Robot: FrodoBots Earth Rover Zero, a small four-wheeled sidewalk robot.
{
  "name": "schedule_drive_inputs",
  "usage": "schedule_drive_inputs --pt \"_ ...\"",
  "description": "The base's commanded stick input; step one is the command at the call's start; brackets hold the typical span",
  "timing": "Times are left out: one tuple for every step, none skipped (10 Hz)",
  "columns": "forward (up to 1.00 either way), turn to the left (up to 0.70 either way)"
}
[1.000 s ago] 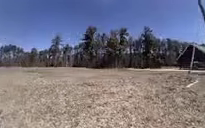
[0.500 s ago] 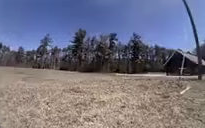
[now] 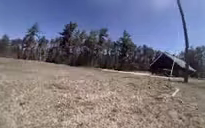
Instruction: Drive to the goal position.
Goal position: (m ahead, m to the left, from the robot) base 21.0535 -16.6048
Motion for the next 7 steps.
schedule_drive_inputs --pt "0.7 -0.35" --pt "0.7 -0.35" --pt "0.7 -0.35" --pt "0.7 -0.35" --pt "0.7 -0.35" --pt "0.7 -0.35" --pt "0.7 -0.35"
